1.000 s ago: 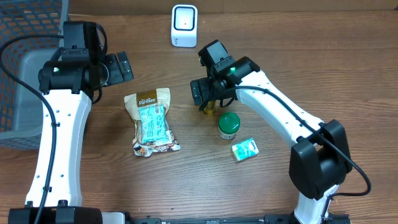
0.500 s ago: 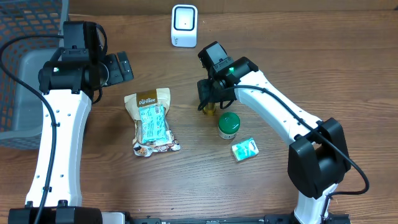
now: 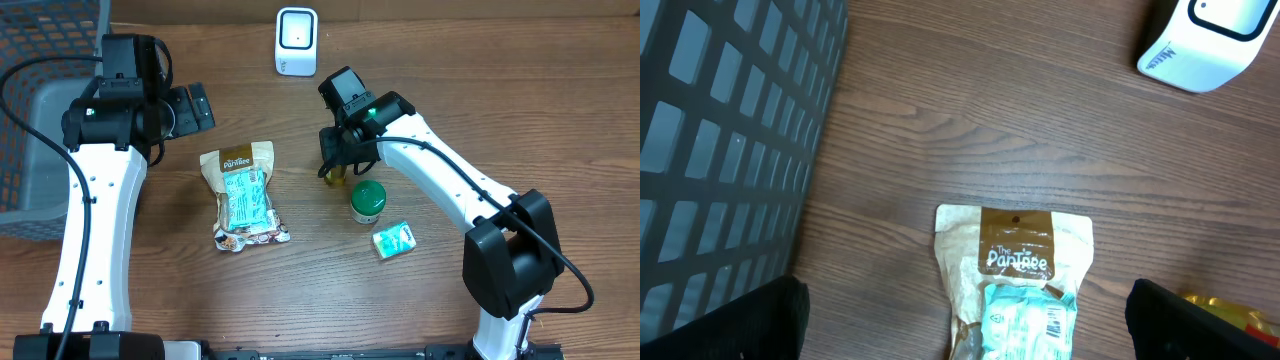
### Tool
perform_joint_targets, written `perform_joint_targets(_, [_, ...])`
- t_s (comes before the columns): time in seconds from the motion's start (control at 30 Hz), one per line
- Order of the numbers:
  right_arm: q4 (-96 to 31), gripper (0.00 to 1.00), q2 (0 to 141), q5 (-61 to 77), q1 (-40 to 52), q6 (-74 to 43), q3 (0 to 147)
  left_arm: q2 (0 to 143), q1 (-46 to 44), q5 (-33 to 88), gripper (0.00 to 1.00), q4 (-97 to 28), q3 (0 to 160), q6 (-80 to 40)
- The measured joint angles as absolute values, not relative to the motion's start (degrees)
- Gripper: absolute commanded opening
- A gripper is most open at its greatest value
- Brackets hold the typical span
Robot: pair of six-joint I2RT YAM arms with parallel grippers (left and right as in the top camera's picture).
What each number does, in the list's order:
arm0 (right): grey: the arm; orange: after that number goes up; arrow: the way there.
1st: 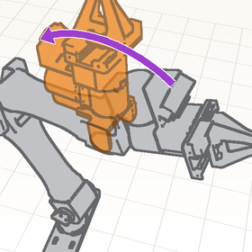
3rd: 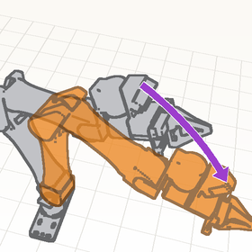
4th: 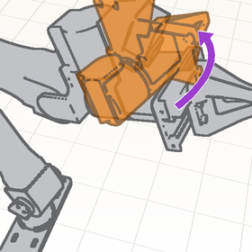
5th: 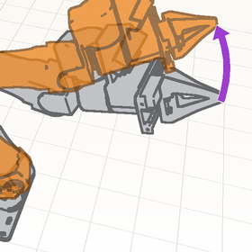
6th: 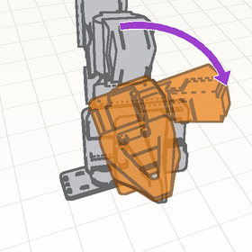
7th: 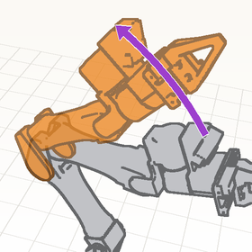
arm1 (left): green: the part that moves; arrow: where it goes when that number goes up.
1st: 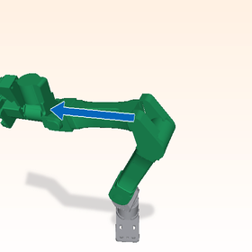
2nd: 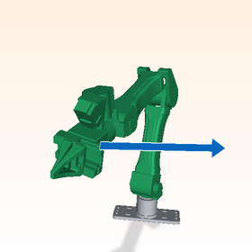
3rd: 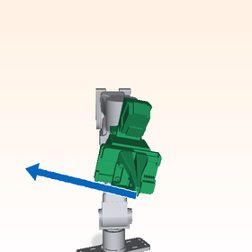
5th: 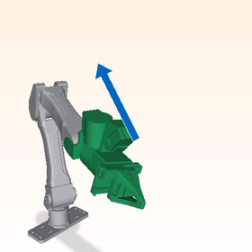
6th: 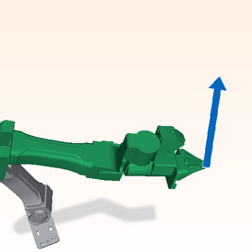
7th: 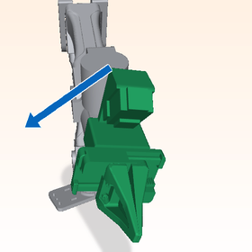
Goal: Scan the item barcode
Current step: 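Lower the right gripper and grasp the yellow soap bottle from above, then carry the soap bottle with the right gripper to the white scanner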
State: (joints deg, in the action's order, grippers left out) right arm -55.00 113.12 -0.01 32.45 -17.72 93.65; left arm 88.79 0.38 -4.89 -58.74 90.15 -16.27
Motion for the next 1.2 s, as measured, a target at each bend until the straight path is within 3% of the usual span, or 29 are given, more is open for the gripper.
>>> perform_joint_targets(0.67, [-54.78,0.58,113.14,-1.72,34.28,-17.74,93.65,88.79,0.38,-4.89,1.0,-58.74,90.15,-16.25])
perform_joint_targets(0.87, [-55.0,0.43,113.12,-2.48,34.28,-17.63,93.65,88.79,0.38,-4.89,1.0,-58.74,90.15,-16.25])
perform_joint_targets(1.0, [-54.98,0.39,113.12,-2.87,34.28,-17.76,93.65,88.79,0.38,-4.89,1.0,-58.74,90.15,-16.25])
perform_joint_targets(1.13, [-55.46,0.2,113.12,-2.9,34.26,-17.56,94.06,88.79,0.38,-4.89,0.99,-58.74,90.15,-16.25])
perform_joint_targets(1.2, [-56.18,0.19,113.12,-2.02,34.0,-17.69,95.37,88.79,0.38,-4.89,1.0,-58.74,90.15,-16.25])
